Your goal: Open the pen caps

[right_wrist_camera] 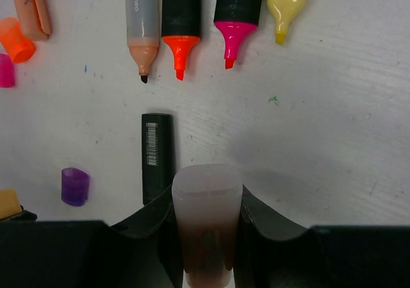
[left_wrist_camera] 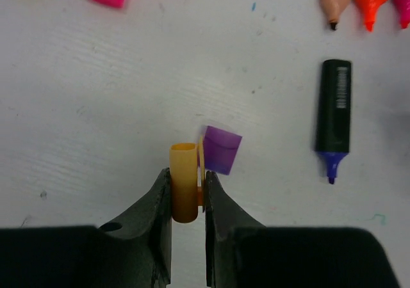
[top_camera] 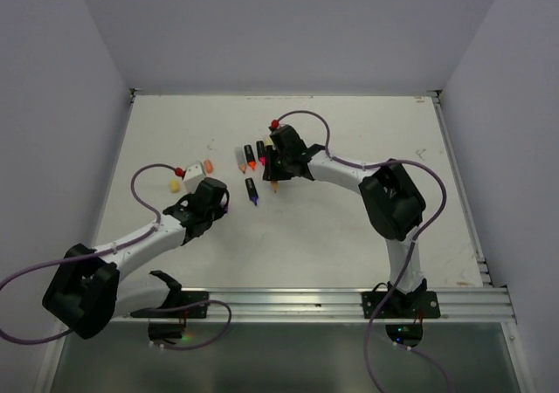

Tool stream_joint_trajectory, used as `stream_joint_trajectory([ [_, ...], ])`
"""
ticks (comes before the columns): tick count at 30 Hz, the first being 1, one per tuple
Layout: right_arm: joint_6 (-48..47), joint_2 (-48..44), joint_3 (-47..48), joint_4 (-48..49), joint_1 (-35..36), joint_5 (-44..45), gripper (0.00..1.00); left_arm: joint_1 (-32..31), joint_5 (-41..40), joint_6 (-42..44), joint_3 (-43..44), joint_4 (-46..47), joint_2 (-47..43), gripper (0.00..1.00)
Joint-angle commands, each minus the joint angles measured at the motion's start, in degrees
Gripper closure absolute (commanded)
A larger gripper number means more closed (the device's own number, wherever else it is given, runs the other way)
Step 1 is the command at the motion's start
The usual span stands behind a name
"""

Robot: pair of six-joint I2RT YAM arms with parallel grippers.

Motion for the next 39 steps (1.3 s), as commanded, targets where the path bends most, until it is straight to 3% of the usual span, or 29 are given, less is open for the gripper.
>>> stream_joint_trajectory([
  [1,-1.7,1.5,1.7,2.6,0.4,-1.0,1.0,0.6,-3.9,-5.3,-1.6,-1.9,4.4,1.0],
  [12,-3.4,6.9,5.7,0.9,1.9,0.2,1.0,0.9,-6.8,-8.0,-2.5,0.1,8.0,0.99],
  [15,-3.4,8.1,6.5,0.8,1.9,0.0,1.0,0.9,-7.0,-7.9,-2.6,0.7,8.4,0.94],
  [19,-3.4,9.0,7.3,0.8,2.0,0.3,0.99,1.1,-7.5,-7.8,-2.7,0.6,8.5,0.76],
  [24,-3.3,9.4,7.8,0.5,2.2,0.0,0.89,1.1,-7.6,-7.5,-2.5,0.7,8.4,0.56],
  [27,-3.4,9.4,8.0,0.3,2.5,0.2,0.83,1.3,-7.7,-7.5,-2.3,0.6,8.4,0.48],
  [39,-3.2,7.7,6.5,0.2,3.8,1.1,0.67,1.4,-7.1,-6.4,-0.4,-0.2,5.0,0.41],
])
